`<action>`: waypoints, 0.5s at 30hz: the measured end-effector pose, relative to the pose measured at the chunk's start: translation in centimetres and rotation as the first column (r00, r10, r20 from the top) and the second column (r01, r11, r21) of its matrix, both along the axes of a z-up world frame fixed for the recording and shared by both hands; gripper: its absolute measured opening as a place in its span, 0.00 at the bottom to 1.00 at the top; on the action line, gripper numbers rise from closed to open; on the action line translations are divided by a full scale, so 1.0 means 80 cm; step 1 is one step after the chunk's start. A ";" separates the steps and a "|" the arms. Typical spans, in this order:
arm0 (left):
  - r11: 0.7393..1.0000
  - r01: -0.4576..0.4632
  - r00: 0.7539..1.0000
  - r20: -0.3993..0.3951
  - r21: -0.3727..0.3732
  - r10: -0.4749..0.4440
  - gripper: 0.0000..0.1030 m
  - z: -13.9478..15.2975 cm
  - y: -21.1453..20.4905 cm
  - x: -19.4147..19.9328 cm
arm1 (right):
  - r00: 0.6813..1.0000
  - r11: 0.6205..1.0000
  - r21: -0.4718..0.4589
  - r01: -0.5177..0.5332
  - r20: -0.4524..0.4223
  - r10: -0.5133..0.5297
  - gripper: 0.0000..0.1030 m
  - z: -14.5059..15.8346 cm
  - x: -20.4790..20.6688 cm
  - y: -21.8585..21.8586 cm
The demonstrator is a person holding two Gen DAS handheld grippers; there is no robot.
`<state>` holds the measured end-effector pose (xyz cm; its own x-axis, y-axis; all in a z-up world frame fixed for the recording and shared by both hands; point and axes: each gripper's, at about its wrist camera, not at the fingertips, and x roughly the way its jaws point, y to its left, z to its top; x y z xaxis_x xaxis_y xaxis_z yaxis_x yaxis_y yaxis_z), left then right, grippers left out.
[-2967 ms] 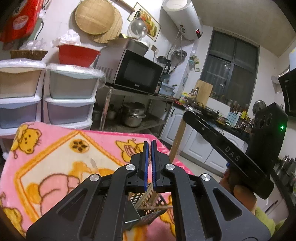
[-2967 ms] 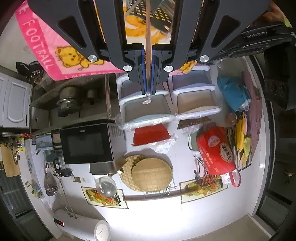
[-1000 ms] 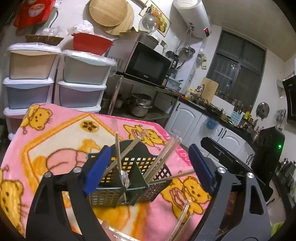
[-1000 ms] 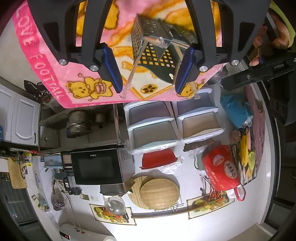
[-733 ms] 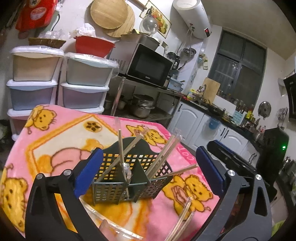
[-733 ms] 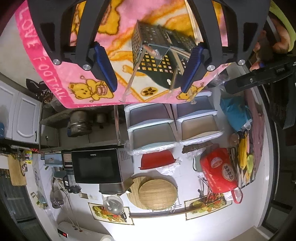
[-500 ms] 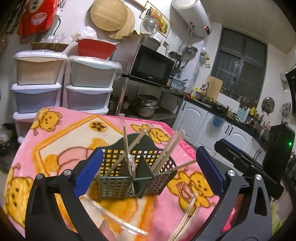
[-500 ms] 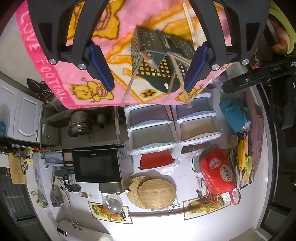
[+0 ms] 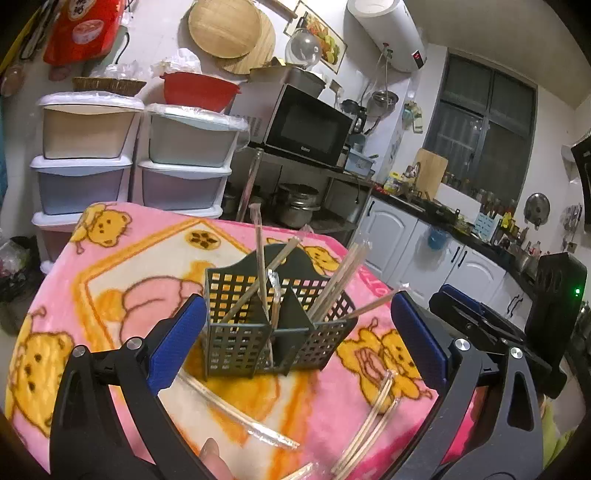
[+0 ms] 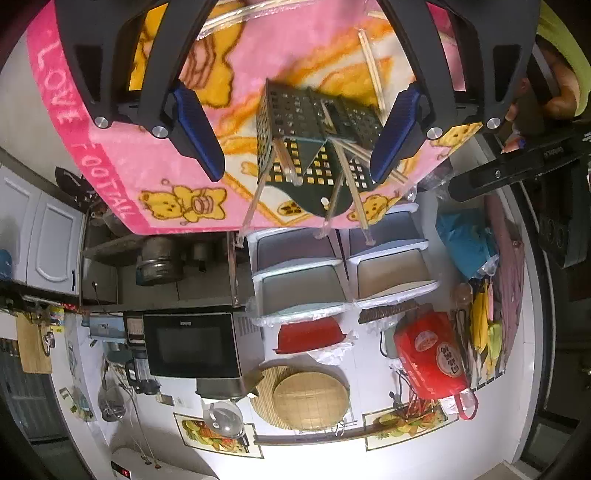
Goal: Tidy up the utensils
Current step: 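Withdraw both open tools from the basket toward the remaining chopsticks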
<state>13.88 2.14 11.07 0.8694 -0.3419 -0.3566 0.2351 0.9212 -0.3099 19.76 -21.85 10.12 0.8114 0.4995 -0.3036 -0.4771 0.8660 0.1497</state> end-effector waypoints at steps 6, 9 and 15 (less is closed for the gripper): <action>1.000 0.005 1.000 -0.027 0.003 -0.004 0.90 -0.012 0.000 -0.006 | 1.000 1.000 -0.016 -0.001 -0.017 0.001 0.78 -0.009 -0.007 0.000; 1.000 0.011 0.999 -0.041 0.014 -0.011 0.90 -0.019 -0.004 -0.008 | 1.000 1.000 -0.023 0.000 -0.022 -0.001 0.78 -0.012 -0.010 -0.001; 0.999 0.035 0.997 -0.071 0.025 -0.033 0.90 -0.033 -0.011 -0.014 | 0.999 0.999 -0.041 0.016 -0.036 -0.017 0.78 -0.019 -0.017 -0.009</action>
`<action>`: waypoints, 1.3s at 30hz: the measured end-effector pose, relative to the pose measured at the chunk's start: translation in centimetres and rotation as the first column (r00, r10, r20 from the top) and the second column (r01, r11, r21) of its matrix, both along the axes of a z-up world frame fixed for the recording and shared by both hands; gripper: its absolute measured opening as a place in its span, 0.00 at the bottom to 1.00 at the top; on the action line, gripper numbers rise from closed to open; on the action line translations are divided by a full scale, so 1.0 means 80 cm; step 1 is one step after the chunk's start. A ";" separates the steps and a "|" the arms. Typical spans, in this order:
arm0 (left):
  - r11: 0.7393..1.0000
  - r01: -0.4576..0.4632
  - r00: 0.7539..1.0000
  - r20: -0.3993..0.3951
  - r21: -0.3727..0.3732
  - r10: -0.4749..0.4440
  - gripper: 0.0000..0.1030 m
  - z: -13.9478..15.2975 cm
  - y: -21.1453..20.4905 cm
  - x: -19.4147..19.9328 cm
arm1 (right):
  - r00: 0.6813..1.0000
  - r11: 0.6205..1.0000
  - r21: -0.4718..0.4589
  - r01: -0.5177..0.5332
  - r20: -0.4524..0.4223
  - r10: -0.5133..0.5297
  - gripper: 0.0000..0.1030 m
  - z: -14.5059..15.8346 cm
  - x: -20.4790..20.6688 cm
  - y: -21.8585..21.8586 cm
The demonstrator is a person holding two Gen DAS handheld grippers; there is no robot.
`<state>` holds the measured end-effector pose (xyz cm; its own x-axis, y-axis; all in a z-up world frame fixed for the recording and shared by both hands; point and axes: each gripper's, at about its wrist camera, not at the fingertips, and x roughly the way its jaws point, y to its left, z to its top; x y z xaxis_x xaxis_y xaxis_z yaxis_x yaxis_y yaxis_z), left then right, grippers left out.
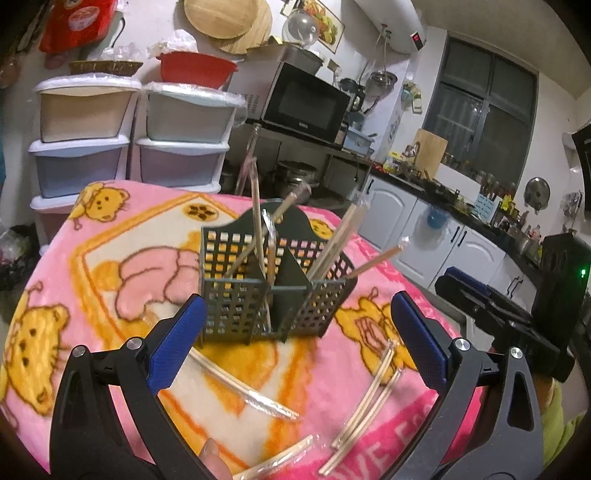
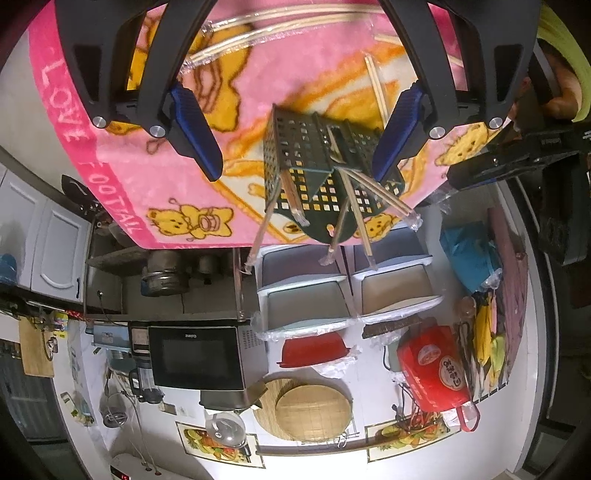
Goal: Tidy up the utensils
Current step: 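Withdraw both open tools from the basket toward the remaining chopsticks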
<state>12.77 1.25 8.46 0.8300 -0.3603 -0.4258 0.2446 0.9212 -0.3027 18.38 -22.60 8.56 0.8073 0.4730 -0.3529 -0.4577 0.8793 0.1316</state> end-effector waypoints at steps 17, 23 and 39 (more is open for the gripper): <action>0.994 0.087 0.991 -0.104 0.065 -0.080 0.90 -0.052 -0.022 -0.009 | 0.996 0.999 -0.028 0.045 -0.075 -0.047 0.79 -0.035 -0.003 -0.023; 0.982 0.157 0.977 -0.161 0.106 -0.139 0.90 -0.078 -0.036 -0.012 | 0.994 0.998 -0.035 0.053 -0.095 -0.056 0.79 -0.044 -0.002 -0.029; 0.970 0.204 0.952 -0.259 0.136 -0.164 0.86 -0.117 -0.037 -0.014 | 0.980 0.996 -0.056 0.074 -0.180 -0.083 0.79 -0.075 0.002 -0.048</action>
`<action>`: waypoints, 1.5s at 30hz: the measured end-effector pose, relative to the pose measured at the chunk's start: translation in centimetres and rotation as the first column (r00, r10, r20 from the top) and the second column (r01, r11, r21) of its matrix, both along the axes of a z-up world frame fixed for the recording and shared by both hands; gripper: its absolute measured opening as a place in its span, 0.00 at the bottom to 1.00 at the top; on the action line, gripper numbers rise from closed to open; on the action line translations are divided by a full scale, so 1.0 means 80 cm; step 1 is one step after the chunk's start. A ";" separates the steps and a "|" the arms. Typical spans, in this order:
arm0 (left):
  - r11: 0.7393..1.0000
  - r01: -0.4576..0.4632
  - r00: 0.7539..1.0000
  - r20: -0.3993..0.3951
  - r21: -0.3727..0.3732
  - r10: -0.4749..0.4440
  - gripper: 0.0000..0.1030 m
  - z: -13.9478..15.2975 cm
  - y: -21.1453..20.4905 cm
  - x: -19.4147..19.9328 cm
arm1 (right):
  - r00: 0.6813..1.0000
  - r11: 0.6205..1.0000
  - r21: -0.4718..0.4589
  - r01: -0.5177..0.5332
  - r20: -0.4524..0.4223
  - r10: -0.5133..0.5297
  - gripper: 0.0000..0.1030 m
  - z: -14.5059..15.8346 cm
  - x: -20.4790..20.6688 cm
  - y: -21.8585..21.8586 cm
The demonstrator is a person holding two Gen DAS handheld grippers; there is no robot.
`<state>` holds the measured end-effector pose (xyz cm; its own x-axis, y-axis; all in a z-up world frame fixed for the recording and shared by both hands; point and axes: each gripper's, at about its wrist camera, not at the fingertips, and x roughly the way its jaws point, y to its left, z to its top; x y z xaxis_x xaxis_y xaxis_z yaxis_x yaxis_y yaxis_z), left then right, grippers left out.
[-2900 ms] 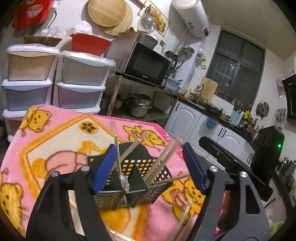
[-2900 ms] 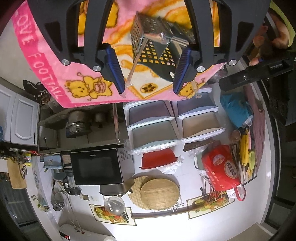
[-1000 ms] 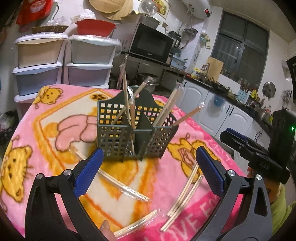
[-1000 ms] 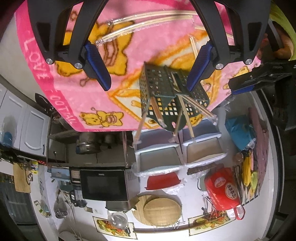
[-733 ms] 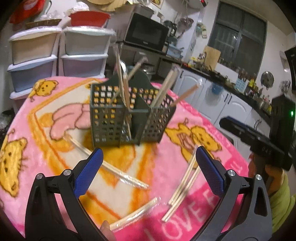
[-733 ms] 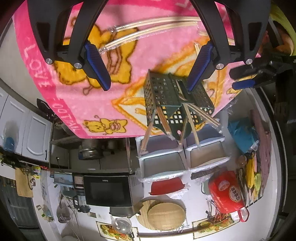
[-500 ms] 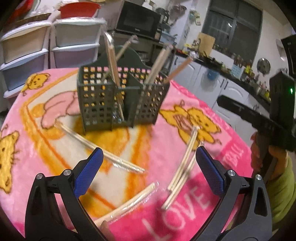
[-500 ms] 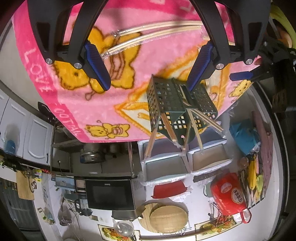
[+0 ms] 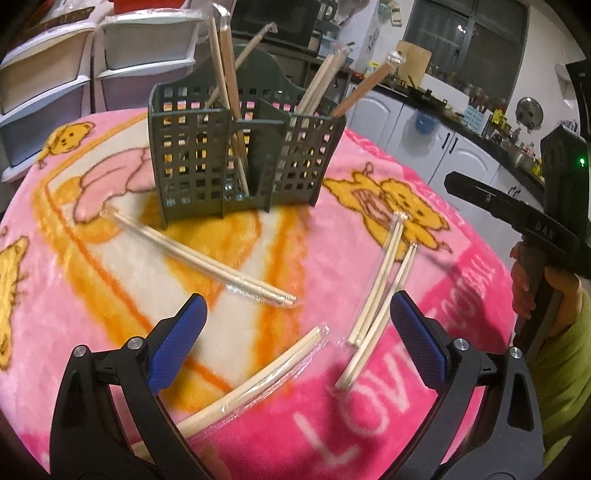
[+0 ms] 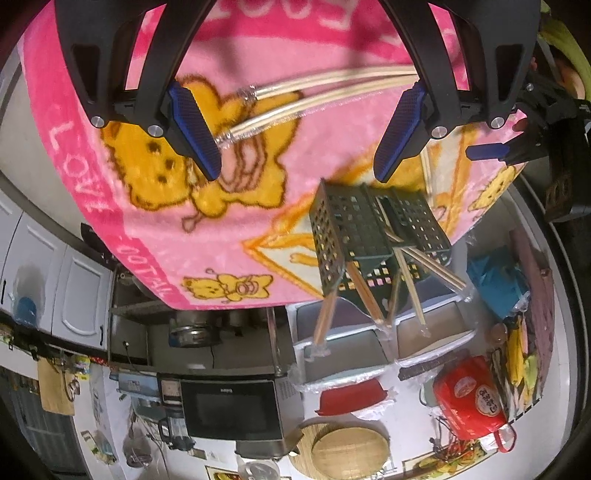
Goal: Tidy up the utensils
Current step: 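Withdraw both open tools from the basket toward the remaining chopsticks, then close the left tool on a wrapped chopstick pair on the blanket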
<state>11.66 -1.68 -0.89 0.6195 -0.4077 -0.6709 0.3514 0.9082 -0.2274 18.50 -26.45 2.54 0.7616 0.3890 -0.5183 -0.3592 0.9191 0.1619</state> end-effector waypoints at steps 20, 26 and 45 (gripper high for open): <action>0.977 0.131 0.990 -0.077 0.171 -0.119 0.50 -0.026 -0.014 -0.002 | 0.958 0.995 0.041 0.092 -0.276 -0.077 0.62 -0.065 0.069 -0.030; 0.963 0.171 0.983 -0.100 0.210 -0.153 0.47 -0.032 -0.019 0.008 | 0.916 0.986 0.101 0.130 -0.393 -0.080 0.52 -0.089 0.094 -0.042; 0.924 0.242 0.969 -0.110 0.296 -0.219 0.40 -0.042 -0.048 0.026 | 0.925 0.980 0.138 0.142 -0.371 -0.082 0.04 -0.083 0.119 -0.038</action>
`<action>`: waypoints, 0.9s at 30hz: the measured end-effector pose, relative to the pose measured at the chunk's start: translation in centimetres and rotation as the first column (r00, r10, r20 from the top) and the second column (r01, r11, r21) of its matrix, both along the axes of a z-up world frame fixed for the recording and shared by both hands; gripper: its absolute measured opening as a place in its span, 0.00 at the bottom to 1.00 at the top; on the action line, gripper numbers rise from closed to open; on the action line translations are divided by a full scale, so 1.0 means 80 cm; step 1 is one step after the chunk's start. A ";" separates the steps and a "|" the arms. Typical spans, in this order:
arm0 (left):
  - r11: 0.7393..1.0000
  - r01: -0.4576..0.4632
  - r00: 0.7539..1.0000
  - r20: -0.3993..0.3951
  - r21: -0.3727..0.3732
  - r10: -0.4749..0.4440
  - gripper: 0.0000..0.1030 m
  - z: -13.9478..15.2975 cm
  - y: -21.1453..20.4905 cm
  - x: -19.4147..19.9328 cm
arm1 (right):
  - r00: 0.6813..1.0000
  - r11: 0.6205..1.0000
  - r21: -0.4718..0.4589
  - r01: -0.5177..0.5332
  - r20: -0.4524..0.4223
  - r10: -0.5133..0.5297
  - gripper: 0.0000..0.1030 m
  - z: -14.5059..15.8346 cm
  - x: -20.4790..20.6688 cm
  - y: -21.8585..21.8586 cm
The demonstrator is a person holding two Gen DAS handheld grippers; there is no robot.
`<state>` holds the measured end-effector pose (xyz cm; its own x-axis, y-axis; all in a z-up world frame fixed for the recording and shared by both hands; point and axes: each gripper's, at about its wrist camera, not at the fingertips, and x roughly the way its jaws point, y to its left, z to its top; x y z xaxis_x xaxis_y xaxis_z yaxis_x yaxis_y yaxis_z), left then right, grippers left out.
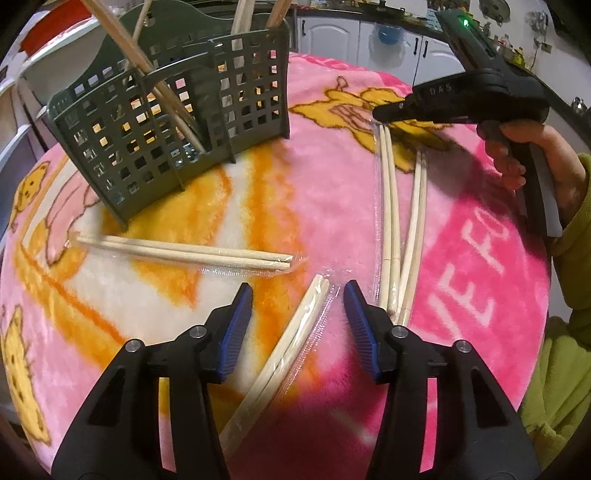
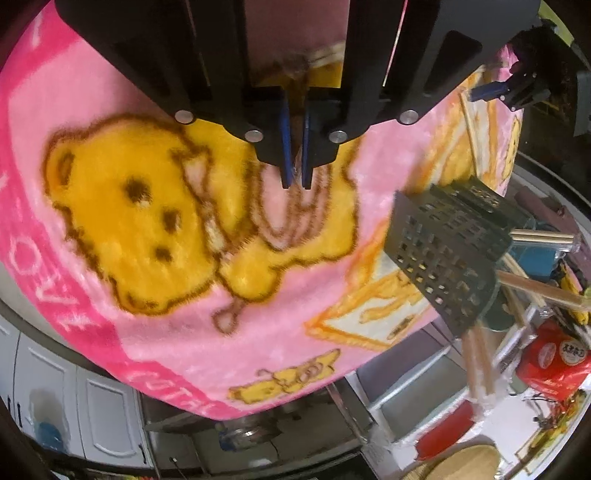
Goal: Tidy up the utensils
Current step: 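Close the left tool on a wrapped chopstick pair on the blanket, then lift the wrapped pair with the left tool while the right tool grasps another pair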
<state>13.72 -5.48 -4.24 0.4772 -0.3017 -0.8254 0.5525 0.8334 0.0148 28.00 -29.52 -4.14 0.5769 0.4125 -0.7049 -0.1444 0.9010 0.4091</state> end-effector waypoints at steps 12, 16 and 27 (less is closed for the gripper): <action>0.999 0.028 0.999 -0.018 0.029 -0.028 0.11 0.007 -0.014 0.016 | 0.977 0.998 -0.030 -0.062 0.200 0.067 0.03 0.066 -0.026 0.029; 1.000 0.021 1.000 -0.023 0.004 -0.021 0.08 0.014 -0.013 0.019 | 0.961 0.995 -0.040 -0.094 0.257 0.101 0.03 0.089 -0.040 0.041; 0.989 -0.058 0.997 0.046 -0.134 0.065 0.06 0.069 0.026 0.013 | 0.909 0.981 -0.053 -0.186 0.369 0.192 0.03 0.140 -0.074 0.069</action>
<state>14.74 -3.38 1.29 0.5382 -0.3752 -0.7547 0.5012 0.8624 -0.0713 22.12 -23.98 7.07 0.7105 0.5300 -0.4630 -0.4507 0.8480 0.2790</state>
